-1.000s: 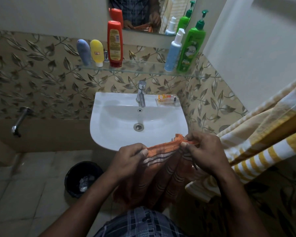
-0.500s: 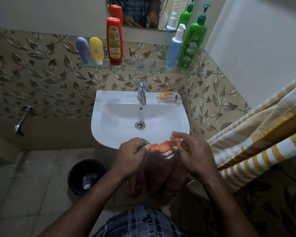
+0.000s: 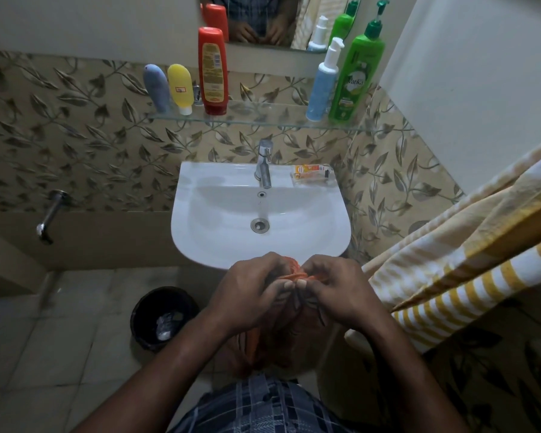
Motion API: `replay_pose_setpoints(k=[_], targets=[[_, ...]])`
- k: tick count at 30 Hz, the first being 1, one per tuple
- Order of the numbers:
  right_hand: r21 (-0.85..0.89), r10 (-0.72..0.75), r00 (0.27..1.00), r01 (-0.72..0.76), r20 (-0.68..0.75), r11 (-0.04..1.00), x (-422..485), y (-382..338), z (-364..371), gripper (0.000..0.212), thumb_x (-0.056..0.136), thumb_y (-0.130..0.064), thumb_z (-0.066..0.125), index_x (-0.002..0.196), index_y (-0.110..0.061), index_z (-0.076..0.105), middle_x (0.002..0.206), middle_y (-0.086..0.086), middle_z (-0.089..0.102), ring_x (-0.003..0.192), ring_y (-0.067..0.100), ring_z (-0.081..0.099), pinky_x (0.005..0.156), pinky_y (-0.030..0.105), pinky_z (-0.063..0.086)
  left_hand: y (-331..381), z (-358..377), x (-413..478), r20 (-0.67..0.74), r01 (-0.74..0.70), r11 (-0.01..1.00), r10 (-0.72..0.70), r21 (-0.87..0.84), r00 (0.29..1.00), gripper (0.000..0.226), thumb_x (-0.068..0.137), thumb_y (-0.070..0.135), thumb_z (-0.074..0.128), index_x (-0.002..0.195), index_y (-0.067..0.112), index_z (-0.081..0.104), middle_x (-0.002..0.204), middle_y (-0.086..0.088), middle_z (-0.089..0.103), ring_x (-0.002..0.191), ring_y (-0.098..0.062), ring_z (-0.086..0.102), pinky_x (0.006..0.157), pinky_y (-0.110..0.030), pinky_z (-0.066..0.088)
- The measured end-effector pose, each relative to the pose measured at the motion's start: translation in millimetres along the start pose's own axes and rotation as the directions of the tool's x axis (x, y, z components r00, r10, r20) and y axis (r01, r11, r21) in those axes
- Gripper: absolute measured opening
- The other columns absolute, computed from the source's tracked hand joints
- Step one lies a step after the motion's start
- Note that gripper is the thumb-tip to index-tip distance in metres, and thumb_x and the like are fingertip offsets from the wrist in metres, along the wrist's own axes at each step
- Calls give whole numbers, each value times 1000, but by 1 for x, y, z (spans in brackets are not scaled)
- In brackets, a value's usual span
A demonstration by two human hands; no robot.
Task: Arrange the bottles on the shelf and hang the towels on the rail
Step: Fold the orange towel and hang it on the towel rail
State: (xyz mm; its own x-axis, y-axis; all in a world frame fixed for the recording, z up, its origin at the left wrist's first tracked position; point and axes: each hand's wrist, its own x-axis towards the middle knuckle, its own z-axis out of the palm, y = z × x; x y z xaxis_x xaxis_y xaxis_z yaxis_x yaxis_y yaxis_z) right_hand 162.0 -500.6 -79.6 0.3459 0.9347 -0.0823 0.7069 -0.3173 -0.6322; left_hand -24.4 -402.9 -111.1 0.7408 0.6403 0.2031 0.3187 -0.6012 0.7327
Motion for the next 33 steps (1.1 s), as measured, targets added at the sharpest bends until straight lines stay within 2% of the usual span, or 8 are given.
replay_pose_setpoints(k=[3,6,10,14,17,22,25,33], targets=[[34,-8,999,9,-31,999,-3,1,-7,8,85,-26,82,84,-30,75,80,-13,75,79,5,70,75,32,56,-6,-3,-2,-1,-30,975,31,218,1000,21,88,36,56,100,23,67,85,5,67,81,-23,64,69,-43,54],[43,-19,998,21,-59,999,-6,0,-15,8,86,-26,82,83,-30,75,78,-14,75,78,4,70,74,32,56,-8,-5,-2,-79,5,957,19,291,997,27,82,33,57,101,25,75,91,6,67,85,-20,63,68,-39,54],[55,-13,993,20,-115,998,-9,-1,-32,20,86,-18,82,77,-34,73,74,-13,74,73,3,68,66,21,48,-9,-5,-1,-194,98,965,-51,242,980,29,81,20,58,100,20,80,92,3,68,86,-22,66,71,-35,56],[39,11,987,-4,-160,999,-11,4,-42,17,85,-18,82,79,-32,74,75,-12,74,73,3,67,65,18,47,-8,-7,-2,-207,187,965,-149,181,967,25,85,14,58,100,24,75,88,5,75,84,-21,71,73,-39,58],[17,35,978,-33,-204,999,-11,8,-46,9,85,-18,83,83,-26,78,76,-10,75,70,3,67,64,15,46,-12,-6,-1,-249,255,957,-217,135,944,23,88,4,63,100,22,71,85,1,77,82,-27,73,71,-42,57],[20,83,959,-81,-272,997,-14,13,-48,6,85,-19,83,87,-24,79,80,-9,76,76,11,70,67,25,49,-19,-8,0,-227,260,943,-212,207,951,21,91,10,66,106,21,78,98,-1,79,94,-26,73,82,-41,59],[55,96,944,-82,-315,995,-14,15,-49,6,86,-19,82,86,-24,79,77,-9,75,75,8,68,65,23,47,-24,-8,-1,-243,269,938,-215,218,946,21,92,10,68,109,15,79,104,-3,77,101,-26,71,90,-38,57],[124,148,900,-106,-410,987,-9,25,-54,10,88,-16,80,86,-25,76,80,-10,73,78,12,68,71,28,47,-29,-16,-8,-289,320,919,-250,229,924,13,93,15,68,102,19,77,96,-1,76,94,-27,70,82,-41,57]])
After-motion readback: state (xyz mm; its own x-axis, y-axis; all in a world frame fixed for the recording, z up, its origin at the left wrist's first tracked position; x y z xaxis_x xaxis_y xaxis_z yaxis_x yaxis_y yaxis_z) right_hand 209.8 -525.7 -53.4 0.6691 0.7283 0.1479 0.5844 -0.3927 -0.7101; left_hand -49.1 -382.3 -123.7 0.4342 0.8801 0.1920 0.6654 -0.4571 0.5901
